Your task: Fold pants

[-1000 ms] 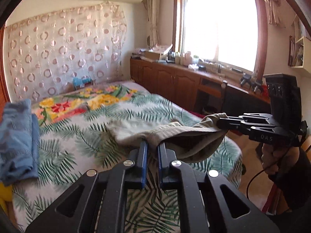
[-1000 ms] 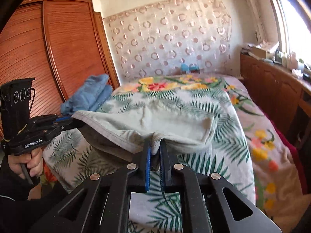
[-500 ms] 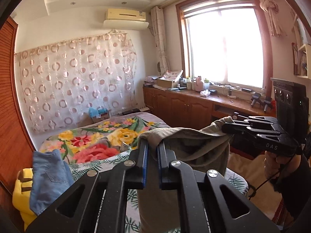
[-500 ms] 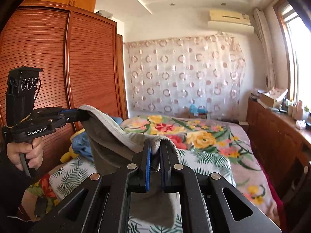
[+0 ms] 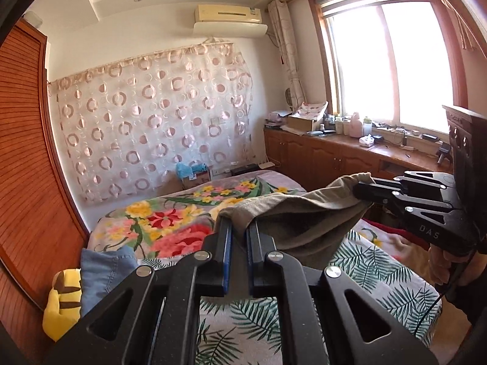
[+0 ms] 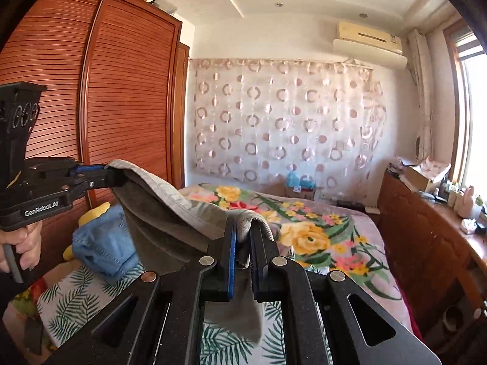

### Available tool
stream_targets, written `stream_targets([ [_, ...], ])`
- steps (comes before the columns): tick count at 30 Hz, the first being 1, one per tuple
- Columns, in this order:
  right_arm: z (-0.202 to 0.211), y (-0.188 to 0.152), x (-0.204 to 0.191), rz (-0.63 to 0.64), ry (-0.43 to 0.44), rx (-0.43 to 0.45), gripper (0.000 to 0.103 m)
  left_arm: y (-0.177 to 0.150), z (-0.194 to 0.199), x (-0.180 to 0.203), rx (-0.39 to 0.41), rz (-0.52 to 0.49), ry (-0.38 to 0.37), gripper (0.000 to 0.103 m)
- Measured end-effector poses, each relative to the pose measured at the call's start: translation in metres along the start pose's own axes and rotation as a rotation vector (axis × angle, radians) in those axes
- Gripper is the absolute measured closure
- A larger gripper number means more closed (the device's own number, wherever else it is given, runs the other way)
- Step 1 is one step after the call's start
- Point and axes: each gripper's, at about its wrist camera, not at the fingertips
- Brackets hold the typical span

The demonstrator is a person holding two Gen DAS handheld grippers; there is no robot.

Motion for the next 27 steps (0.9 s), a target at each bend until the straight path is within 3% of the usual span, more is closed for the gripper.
stream_targets([
  [2, -0.002, -0.01, -0.003, -0.006, 0.024, -0.016, 0.096, -0.019, 0.001, 0.006, -0.024, -0.005, -0.004, 0.094],
  [5, -0.009, -0.038, -0.012, 0.027, 0.046, -0.071, 0.096, -0.075, -0.001, 0.016, -0.095, -0.008, -0.017, 0.094],
  [8, -0.007, -0.079, -0.022, 0.036, 0.108, -0.159, 0.096, -0.131, -0.005, 0.033, -0.178, 0.009, -0.041, 0.094],
  [13, -0.016, -0.14, -0.03, -0.034, 0.226, -0.316, 0.096, -0.194, -0.012, 0.049, -0.287, 0.056, -0.088, 0.094],
  [27, -0.02, -0.184, -0.035, -0.117, 0.249, -0.434, 0.095, -0.229, -0.005, 0.062, -0.367, 0.108, -0.121, 0.094],
])
Point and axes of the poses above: each gripper's, at about its wrist camera, not at the fingertips, and z roughly against the way its jaws point, x to its right, y to its top, and after that the axes turned 10 degrees about -x, right-handed
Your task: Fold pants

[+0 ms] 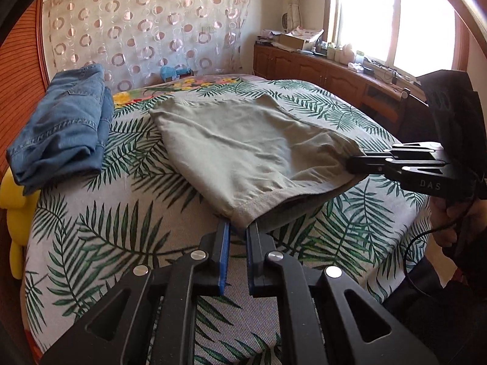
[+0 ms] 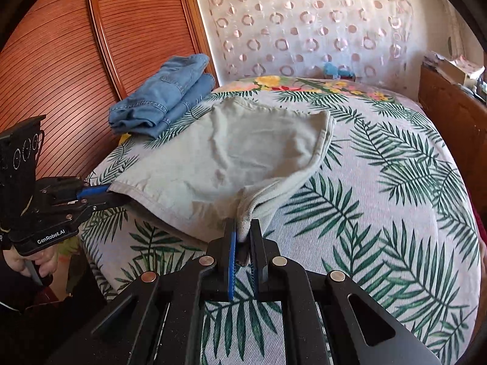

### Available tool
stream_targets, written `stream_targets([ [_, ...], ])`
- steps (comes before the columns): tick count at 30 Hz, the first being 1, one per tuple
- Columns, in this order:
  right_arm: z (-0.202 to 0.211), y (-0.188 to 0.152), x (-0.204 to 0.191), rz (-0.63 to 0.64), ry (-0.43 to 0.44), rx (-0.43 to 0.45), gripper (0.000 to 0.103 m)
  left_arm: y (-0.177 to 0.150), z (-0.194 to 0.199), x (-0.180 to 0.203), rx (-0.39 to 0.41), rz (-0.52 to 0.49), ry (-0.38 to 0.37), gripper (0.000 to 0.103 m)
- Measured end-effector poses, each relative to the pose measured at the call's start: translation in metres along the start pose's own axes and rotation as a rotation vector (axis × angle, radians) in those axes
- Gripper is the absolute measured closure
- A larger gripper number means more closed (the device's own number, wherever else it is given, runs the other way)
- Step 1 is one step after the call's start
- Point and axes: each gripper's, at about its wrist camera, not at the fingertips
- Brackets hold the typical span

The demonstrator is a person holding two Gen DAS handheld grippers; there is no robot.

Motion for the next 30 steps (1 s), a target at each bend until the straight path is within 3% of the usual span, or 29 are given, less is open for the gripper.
stream_targets([
  [5, 0.001, -0.015, -0.006, -0.01, -0.007, -0.007, 0.096, -0.005, 0.001, -0.002, -0.024, 0.025, 0.014, 0.083],
  [7, 0.002, -0.017, -0.007, -0.016, -0.007, -0.008, 0.095, -0.007, 0.004, -0.003, -0.016, 0.033, 0.006, 0.063],
  [12, -0.003, -0.02, -0.007, -0.013, -0.015, -0.026, 0.095, -0.003, 0.012, -0.01, 0.022, 0.061, 0.002, 0.04],
  [19, -0.01, -0.022, -0.006, -0.015, -0.022, -0.034, 0.096, 0.01, 0.006, -0.022, 0.063, 0.127, -0.03, 0.042],
  [25, -0.013, -0.025, -0.004, -0.013, -0.025, -0.03, 0.096, 0.007, -0.009, -0.019, 0.025, 0.136, -0.046, 0.053],
  [30, -0.014, -0.029, -0.001, -0.018, -0.021, -0.02, 0.096, -0.001, -0.016, -0.019, -0.005, 0.153, -0.055, 0.055],
])
Point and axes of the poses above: each gripper's, at about its wrist camera, not at the fingertips, and z roughly against the way its jaws point, x to its right, y to its top, and after that the axes turned 10 degrees about -x, right-handed
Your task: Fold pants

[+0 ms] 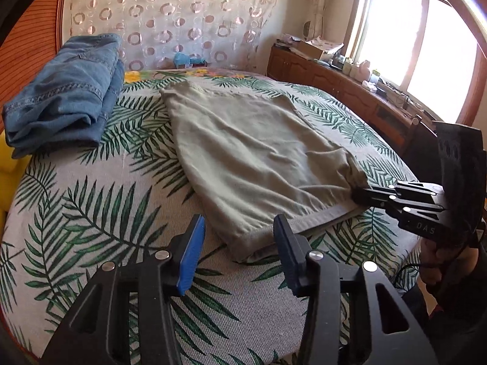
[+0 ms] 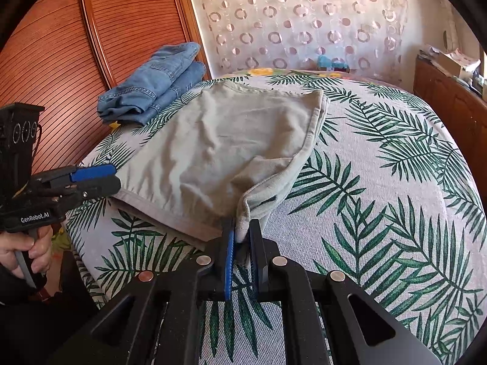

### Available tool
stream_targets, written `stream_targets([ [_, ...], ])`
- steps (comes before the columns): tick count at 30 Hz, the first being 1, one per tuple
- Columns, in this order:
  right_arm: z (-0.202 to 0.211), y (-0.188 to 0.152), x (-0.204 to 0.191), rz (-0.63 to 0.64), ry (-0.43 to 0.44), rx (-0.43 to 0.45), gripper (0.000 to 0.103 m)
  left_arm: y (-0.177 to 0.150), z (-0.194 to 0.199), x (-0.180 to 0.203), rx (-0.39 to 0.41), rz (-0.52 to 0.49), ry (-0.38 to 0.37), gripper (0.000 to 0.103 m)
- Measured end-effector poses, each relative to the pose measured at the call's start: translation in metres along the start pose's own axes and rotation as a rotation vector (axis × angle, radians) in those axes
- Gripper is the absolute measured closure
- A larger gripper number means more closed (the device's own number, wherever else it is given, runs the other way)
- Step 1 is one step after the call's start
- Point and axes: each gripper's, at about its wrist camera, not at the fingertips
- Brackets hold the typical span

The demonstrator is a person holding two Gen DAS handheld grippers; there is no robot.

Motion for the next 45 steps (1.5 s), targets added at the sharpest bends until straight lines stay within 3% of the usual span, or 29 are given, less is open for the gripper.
stream_targets([
  [10, 0.0, -0.005, 0.002, -0.006, -0.003, 0.013, 0.096, -0.011, -0.008, 0.011, -0.012, -0.02, 0.003, 0.056],
  [13, 0.0, -0.006, 0.002, -0.006, -0.005, 0.014, 0.096, -0.011, -0.008, 0.012, -0.012, -0.024, -0.004, 0.064],
  [17, 0.001, -0.006, 0.003, -0.008, -0.001, 0.014, 0.096, -0.011, -0.007, 0.01, -0.007, -0.011, -0.012, 0.066],
  [25, 0.001, -0.005, 0.003, -0.007, 0.0, 0.01, 0.096, -0.011, -0.005, 0.008, 0.008, 0.0, -0.021, 0.088],
  [32, 0.005, -0.001, 0.001, 0.01, 0.013, 0.0, 0.096, -0.006, 0.018, 0.012, 0.06, -0.014, -0.052, 0.09],
  [45, 0.051, 0.003, -0.005, 0.028, 0.057, 0.091, 0.096, 0.002, 0.066, 0.021, 0.158, -0.044, -0.09, 0.09],
])
Point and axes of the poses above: each gripper's, at about its wrist camera, not at the fingertips, and z roughly against the way its jaws point, x to its right, y to its top, and after that the axes turned 10 degrees about -x, right-handed
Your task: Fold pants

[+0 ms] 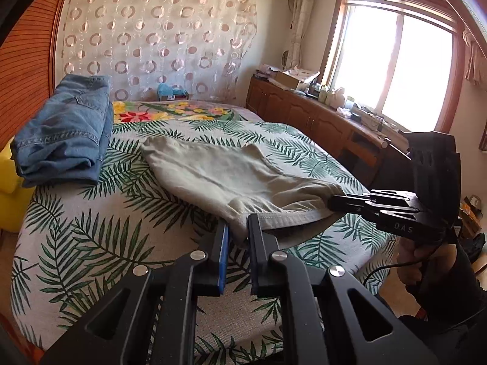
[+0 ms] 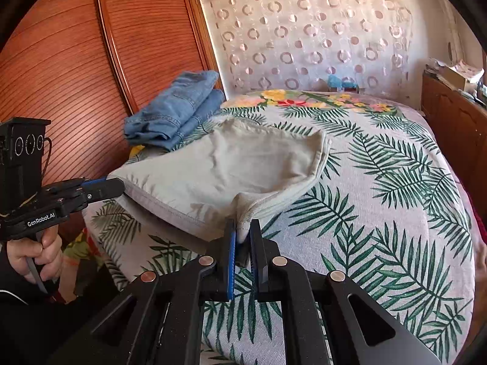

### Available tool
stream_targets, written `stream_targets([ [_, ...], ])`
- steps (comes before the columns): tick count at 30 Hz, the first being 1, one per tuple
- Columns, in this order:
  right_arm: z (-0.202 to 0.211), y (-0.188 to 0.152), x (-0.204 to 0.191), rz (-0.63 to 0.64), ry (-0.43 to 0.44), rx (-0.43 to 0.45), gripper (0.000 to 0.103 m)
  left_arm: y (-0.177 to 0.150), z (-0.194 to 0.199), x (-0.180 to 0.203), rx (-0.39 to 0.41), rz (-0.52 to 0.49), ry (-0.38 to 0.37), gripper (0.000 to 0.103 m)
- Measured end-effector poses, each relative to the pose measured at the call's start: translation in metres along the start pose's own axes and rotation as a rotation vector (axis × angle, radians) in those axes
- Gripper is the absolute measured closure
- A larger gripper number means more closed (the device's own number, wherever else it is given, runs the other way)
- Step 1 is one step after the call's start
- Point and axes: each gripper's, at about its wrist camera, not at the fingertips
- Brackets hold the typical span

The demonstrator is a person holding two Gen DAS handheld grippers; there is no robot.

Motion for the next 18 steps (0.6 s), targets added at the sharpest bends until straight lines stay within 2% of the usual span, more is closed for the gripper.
stream_targets([
  [18, 0.053, 0.003, -0.01, 0.055, 0.013, 0.092, 0.095, 0.013, 0.044, 0.014, 0.091, -0.046, -0.013, 0.09],
])
Point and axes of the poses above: each gripper's, at about its wrist camera, not at the fingertips, and z roughly against the way its jaws point, x to its right, y to its top, and after that the axes turned 10 degrees about -x, right-handed
